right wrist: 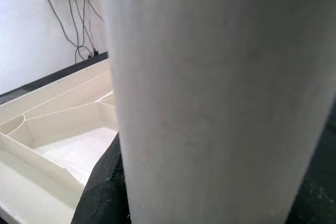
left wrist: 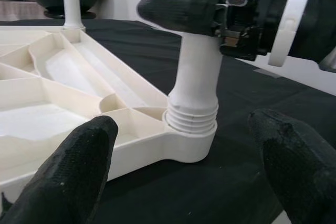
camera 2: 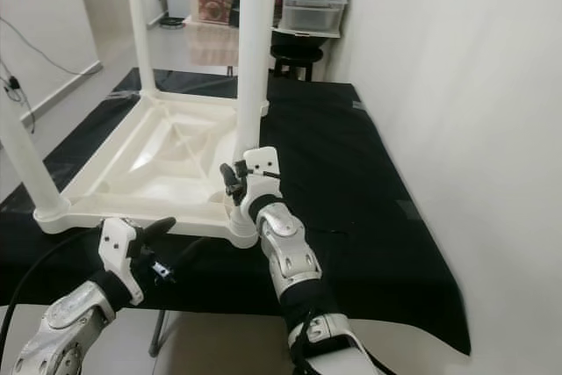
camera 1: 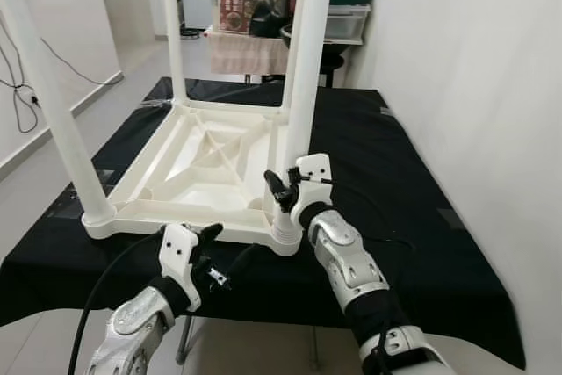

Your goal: Building children table

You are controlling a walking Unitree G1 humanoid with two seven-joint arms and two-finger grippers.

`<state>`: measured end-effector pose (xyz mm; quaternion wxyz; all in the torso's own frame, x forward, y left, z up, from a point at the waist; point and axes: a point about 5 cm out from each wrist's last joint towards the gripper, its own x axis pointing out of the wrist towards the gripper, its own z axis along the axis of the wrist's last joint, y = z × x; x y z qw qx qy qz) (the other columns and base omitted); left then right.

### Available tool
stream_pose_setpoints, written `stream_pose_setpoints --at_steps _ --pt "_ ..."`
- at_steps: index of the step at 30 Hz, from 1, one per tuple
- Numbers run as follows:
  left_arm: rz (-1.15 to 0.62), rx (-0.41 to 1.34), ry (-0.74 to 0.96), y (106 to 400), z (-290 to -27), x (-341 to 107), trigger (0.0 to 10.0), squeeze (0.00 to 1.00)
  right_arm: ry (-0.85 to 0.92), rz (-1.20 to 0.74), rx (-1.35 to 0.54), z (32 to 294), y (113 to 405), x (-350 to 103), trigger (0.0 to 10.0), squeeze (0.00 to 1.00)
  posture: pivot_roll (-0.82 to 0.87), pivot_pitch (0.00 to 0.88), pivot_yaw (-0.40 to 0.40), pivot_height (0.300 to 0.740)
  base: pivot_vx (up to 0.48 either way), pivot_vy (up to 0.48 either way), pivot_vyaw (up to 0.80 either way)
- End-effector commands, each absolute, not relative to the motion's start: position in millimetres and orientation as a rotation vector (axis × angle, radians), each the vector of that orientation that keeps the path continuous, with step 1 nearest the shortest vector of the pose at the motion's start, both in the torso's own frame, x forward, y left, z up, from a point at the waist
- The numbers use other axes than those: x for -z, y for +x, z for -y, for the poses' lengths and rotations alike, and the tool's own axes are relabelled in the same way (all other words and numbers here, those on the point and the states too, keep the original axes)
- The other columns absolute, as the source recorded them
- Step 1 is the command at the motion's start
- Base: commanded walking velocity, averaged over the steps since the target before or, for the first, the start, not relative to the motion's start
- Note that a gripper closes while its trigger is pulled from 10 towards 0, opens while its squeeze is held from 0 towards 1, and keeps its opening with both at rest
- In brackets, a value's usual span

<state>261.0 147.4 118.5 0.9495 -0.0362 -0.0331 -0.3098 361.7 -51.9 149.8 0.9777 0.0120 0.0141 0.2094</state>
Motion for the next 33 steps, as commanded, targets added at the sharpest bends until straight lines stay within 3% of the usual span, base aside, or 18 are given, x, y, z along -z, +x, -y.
stream_pose_setpoints --at_steps 1,2,3,6,9,10,17,22,23,26,27,33 --pt "0.074 0.62 -0.066 261 -146 -117 10.0 0.0 0.042 -0.14 -0.46 50 359 -129 10.0 0.0 0.05 0.0 -0.113 0.74 0.0 0.0 0.0" --pt "0.074 0.62 -0.066 261 -146 -117 10.0 0.0 0.042 -0.14 -0.46 50 359 -129 10.0 0.0 0.05 0.0 -0.113 0.74 0.0 0.0 0.0" --pt "0.076 0.618 -0.065 261 -145 -117 10.0 0.0 0.052 -0.127 -0.522 50 363 -136 10.0 1.0 0.05 0.0 -0.114 0.74 0.0 0.0 0.0" --pt "0.076 0.623 -0.06 262 -144 -117 10.0 0.0 0.059 -0.1 -0.561 52 367 -148 10.0 1.0 0.05 0.0 -0.117 0.74 0.0 0.0 0.0" --pt "0.07 0.642 -0.025 263 -140 -115 10.0 0.0 0.046 0.023 -0.768 67 378 -189 10.0 1.0 0.05 0.0 -0.123 0.74 0.0 0.0 0.0" --pt "0.072 0.645 -0.013 264 -138 -116 10.0 0.0 0.025 0.055 -0.852 72 379 -198 10.0 0.0 0.06 0.0 -0.128 0.74 0.0 0.0 0.0" --pt "0.105 0.681 -0.009 268 -129 -125 10.0 0.0 -0.078 0.096 -1.188 79 376 -216 10.0 0.0 0.09 0.0 -0.13 0.74 0.0 0.0 0.0" --pt "0.082 0.721 0.001 265 -126 -122 10.0 0.0 -0.069 0.064 -1.282 76 377 -217 10.0 0.0 0.1 0.0 -0.134 0.74 0.0 0.0 0.0" --pt "0.072 0.726 0.006 263 -126 -120 10.0 0.0 -0.058 0.053 -1.287 76 377 -216 0.8 0.0 0.11 0.0 -0.135 0.74 0.0 0.0 0.0" --pt "0.066 0.729 0.009 261 -127 -118 10.0 0.0 -0.052 0.045 -1.289 75 377 -215 0.8 0.0 0.11 0.0 -0.135 0.74 0.0 0.0 0.0" --pt "0.066 0.721 -0.006 259 -129 -119 10.0 0.0 -0.057 0.031 -1.291 76 377 -211 0.0 0.0 0.12 0.0 -0.135 0.74 0.0 0.0 0.0" --pt "0.06 0.736 -0.032 256 -127 -118 10.0 0.0 -0.065 0.036 -1.2 81 381 -205 0.0 0.0 0.08 0.0 -0.099 0.74 0.0 0.0 0.0"
